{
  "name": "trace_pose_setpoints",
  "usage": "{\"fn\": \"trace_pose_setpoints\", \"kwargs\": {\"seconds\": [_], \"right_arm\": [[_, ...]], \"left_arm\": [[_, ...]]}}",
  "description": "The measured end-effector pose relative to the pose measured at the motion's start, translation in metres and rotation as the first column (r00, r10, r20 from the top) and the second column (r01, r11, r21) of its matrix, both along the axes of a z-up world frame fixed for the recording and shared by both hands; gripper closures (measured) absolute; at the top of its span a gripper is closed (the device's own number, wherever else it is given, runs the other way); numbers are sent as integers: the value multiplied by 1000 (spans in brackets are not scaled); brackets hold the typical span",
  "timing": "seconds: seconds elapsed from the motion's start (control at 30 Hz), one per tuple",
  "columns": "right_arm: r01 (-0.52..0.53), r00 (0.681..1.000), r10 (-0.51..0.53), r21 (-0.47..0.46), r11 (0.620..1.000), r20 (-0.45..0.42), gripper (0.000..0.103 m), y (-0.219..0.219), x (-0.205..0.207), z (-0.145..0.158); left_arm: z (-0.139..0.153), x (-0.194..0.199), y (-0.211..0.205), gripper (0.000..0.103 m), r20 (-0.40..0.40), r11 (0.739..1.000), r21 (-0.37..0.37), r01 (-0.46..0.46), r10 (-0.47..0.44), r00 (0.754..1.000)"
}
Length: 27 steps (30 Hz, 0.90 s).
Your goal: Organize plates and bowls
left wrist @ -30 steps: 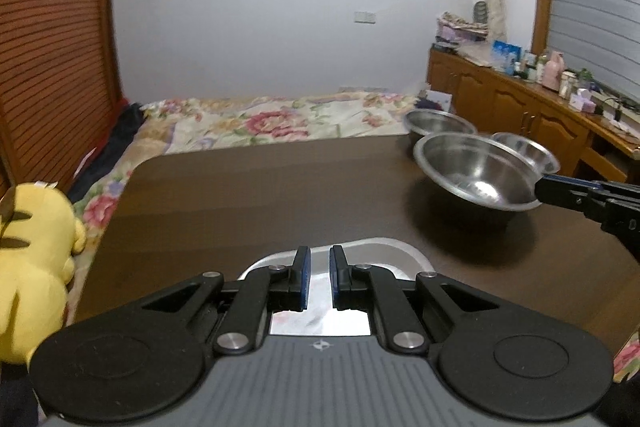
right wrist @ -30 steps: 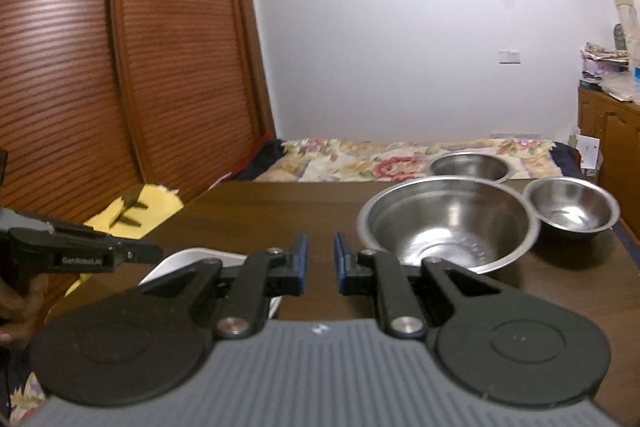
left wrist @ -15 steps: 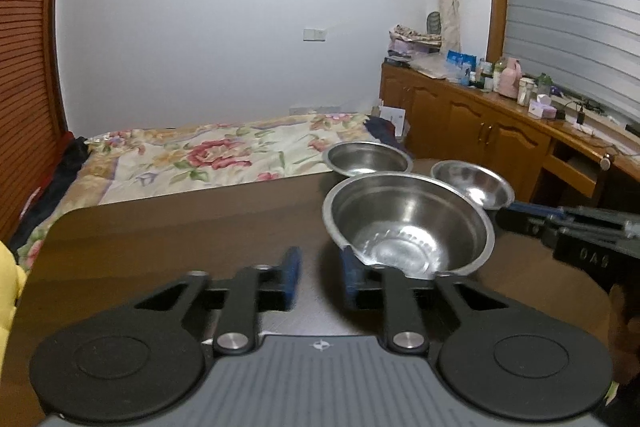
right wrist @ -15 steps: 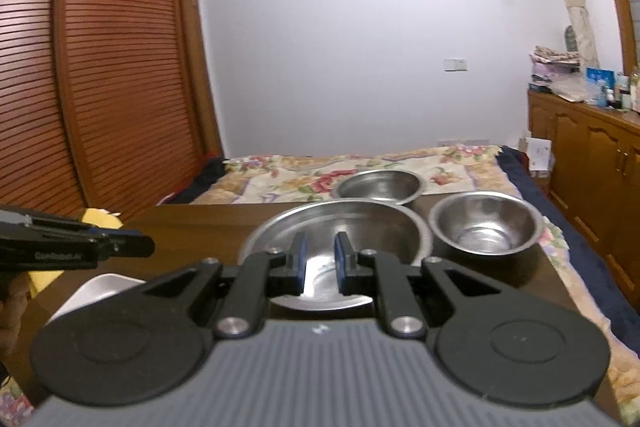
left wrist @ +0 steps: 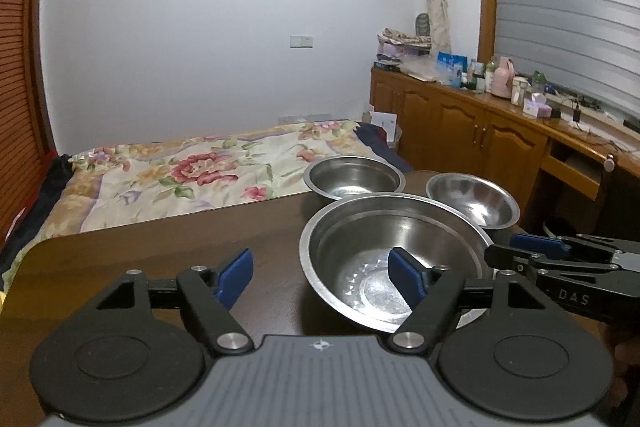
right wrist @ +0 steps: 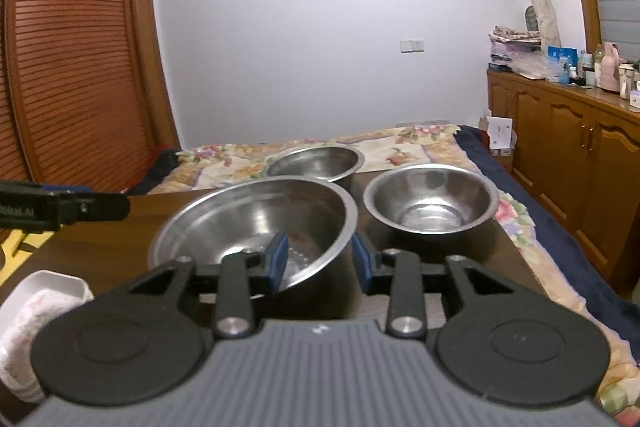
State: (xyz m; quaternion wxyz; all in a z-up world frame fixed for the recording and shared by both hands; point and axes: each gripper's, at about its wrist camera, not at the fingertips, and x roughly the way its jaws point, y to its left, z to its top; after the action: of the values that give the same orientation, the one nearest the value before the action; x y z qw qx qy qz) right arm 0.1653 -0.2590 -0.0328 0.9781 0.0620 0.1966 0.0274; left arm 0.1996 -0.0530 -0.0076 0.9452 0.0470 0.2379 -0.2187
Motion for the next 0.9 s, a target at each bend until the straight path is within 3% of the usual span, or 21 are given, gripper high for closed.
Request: {"fn": "trace_pose_setpoints", "kwargs": {"seconds": [0.13, 0.4, 0.7, 0.9], "right_arm": [[10, 1000, -9, 14, 1000, -23, 61, -4, 9, -5], [-15, 997, 19, 42, 999, -74, 58, -6, 25, -8], [-9, 994, 18, 83, 997, -110, 58, -11, 36, -8], [-18, 992, 29, 88, 996, -126, 58, -9, 42, -11]], "left_arm": [[-6, 8, -7, 27, -23, 1000, -1, 18, -18, 1000], [-19, 22, -22, 52, -102, 999, 22, 46, -44, 994], [-22, 30, -27, 54, -100, 999, 37, 23, -19, 995], [-30, 41, -26, 59, -139, 999, 47, 0, 6, 990]]}}
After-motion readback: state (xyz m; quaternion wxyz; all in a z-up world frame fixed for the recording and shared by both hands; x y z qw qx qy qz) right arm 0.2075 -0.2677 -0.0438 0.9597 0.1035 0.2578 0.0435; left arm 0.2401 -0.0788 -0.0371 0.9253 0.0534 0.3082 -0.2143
